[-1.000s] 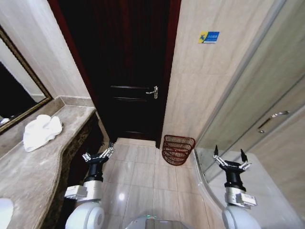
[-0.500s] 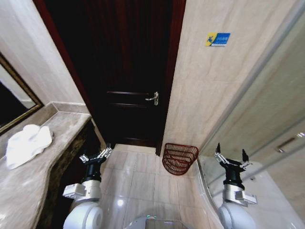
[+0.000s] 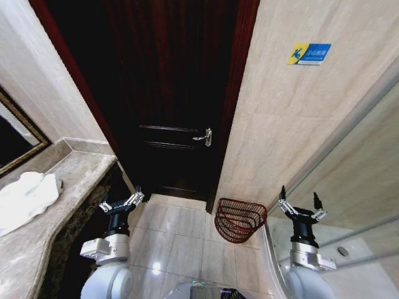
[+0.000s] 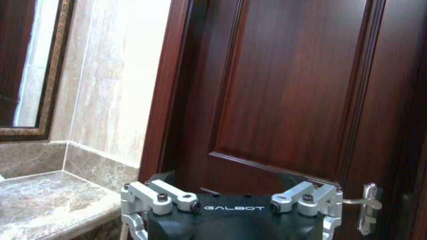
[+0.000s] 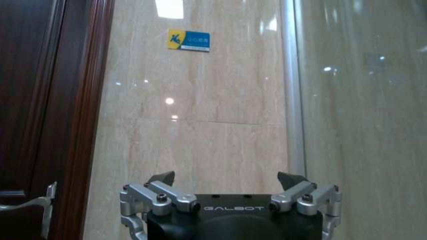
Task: Discard the used towel into the hamper.
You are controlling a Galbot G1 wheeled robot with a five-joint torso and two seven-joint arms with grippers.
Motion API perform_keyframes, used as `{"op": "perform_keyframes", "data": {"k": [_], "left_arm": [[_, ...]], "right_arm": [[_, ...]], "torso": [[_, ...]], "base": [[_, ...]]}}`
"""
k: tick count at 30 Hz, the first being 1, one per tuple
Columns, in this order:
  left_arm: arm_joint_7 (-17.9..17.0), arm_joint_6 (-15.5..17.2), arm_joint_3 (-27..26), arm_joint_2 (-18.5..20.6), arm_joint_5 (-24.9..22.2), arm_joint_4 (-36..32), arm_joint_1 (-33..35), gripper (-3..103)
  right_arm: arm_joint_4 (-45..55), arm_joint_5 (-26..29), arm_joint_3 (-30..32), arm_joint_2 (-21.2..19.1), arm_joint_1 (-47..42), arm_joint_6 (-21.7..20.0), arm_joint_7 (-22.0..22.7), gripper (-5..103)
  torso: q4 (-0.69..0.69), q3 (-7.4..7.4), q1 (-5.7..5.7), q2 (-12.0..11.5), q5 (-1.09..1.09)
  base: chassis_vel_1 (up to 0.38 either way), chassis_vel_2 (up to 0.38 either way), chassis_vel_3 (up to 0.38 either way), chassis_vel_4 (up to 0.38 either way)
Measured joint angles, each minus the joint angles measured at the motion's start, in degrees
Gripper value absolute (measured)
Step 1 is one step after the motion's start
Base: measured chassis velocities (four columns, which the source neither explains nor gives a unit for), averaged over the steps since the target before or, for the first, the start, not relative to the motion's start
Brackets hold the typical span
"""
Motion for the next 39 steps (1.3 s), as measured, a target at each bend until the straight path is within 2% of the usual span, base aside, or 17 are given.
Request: {"op": "perform_keyframes", "data": {"k": [17,20,23,28,32,39], "left_arm": [[-3.7,-0.2,-0.8,0.0,0.1,-0.6,0.2,100],[-4.1,0.0,-0.9,0.3,-0.2,-0.6,0.2,100],[-4.2,1.3,-1.7,1.3,-1.7,-0.7,-0.6,100],[-4.3,1.4,-1.6,0.3,-1.6,-0.7,-0.7,100],[-4.3,1.0,-0.9,0.0,-0.5,-1.1,0.5,100],[-4.3,1.1,-1.8,0.0,-0.5,-2.5,1.6,100]], "right_arm": [[-1.2,1.8,0.9,-0.2,-0.1,0.2,-0.3,100],[-2.5,2.2,0.7,-1.5,0.2,0.1,-0.3,100],[-2.3,3.0,1.5,-3.6,1.7,-1.7,-0.1,100],[-2.2,2.5,1.1,-2.2,2.3,-1.9,0.3,100],[-2.1,1.5,0.2,-0.6,0.8,-0.5,-0.1,100],[-2.8,1.4,0.1,-1.2,1.0,0.4,-0.3,100]], "torso": [[0.01,0.02,0.07,0.0,0.00],[0.01,0.02,0.07,0.0,0.01],[0.01,0.02,0.07,0.0,-0.02],[0.03,0.02,0.08,0.0,0.00],[0.01,0.02,0.08,0.0,-0.01],[0.02,0.02,0.07,0.0,0.00]], "base": [[0.021,0.021,0.022,0.018],[0.070,0.047,0.067,0.060],[0.099,0.076,0.081,0.086],[0.107,0.108,0.098,0.100],[0.101,0.113,0.118,0.107],[0.144,0.113,0.119,0.118]]}}
